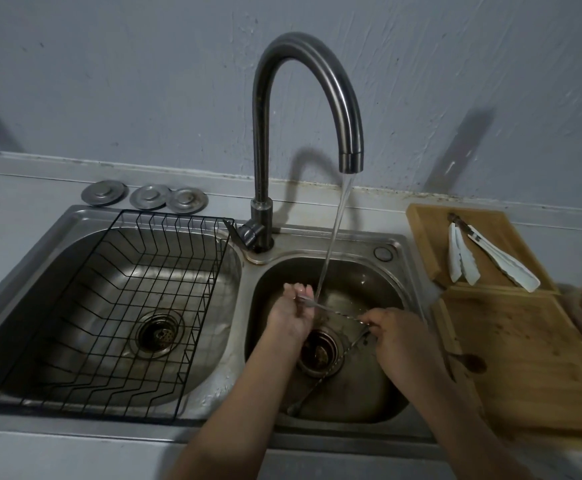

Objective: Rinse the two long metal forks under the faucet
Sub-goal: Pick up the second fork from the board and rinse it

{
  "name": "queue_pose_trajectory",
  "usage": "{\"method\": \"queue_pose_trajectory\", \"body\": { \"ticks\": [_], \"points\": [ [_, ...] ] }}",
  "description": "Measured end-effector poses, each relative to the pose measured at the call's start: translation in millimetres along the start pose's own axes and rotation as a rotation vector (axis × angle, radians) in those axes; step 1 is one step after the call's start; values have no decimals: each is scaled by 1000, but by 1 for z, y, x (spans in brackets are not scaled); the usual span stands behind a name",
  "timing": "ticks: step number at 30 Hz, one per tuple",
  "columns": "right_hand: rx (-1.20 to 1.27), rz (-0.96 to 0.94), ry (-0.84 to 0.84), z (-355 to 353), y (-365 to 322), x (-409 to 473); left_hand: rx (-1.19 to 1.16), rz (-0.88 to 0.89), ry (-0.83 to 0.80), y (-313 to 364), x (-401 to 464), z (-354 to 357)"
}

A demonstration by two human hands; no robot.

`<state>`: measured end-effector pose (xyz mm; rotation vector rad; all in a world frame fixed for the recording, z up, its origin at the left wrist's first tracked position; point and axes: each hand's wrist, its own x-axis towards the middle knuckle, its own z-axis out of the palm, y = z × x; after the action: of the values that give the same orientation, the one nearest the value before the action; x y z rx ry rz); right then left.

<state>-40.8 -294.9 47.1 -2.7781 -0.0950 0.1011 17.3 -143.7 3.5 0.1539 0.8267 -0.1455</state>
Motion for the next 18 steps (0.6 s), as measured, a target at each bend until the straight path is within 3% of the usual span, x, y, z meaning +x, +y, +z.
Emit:
{"method": "queue_pose_trajectory", "body": {
  "ticks": [8, 11, 14, 18],
  "points": [
    [368, 24, 151, -6, -2, 8, 225, 154, -196, 25, -9, 13],
    [912, 224, 214, -22, -3, 16, 368, 207, -203, 33, -5, 7],
    [1489, 397, 299, -39, -4, 23, 537, 168, -109, 29, -1, -9],
    [1815, 426, 296, -37, -8, 26, 658, -7, -54, 5, -6, -30]
  ]
}}
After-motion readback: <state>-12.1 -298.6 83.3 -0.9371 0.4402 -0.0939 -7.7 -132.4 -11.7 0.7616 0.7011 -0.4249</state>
